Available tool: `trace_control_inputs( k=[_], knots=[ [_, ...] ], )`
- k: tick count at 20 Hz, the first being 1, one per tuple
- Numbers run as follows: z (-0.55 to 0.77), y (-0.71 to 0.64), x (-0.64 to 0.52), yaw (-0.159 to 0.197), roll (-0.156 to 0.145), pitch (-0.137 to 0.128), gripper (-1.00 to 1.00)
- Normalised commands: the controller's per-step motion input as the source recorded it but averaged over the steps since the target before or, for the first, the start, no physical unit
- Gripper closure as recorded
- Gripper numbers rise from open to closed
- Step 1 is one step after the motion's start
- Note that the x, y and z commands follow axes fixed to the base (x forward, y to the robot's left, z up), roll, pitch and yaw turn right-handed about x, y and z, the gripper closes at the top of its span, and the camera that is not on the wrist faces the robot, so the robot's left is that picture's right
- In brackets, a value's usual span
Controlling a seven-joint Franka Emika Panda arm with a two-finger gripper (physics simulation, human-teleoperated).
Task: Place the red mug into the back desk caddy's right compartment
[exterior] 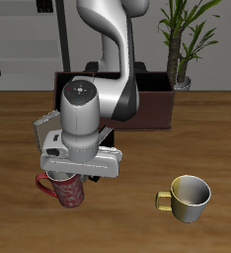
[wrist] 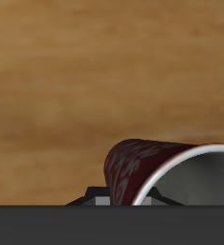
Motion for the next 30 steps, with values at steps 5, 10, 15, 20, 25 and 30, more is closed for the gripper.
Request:
trace_control_inputs(
  k=[5,10,15,20,25,30],
  knots=[
    [0.23,-0.07,-0.07,-0.005,-0.018,-0.051,1.0],
    [0.52,-0.05,-0.13,0.001,-0.014,-0.079,1.0],
    [0.58,-0.11,-0.16,0.005,-0.023,-0.095,1.0],
    [0.41,-0.13,-0.14,0.006,-0.019,-0.055,1.0],
    [0.6,-0.09,-0.3,0.004,-0.022,-0.076,1.0],
    [0.59,-0.05,-0.42,-0.031,-0.024,-0.068,1.0]
  ],
)
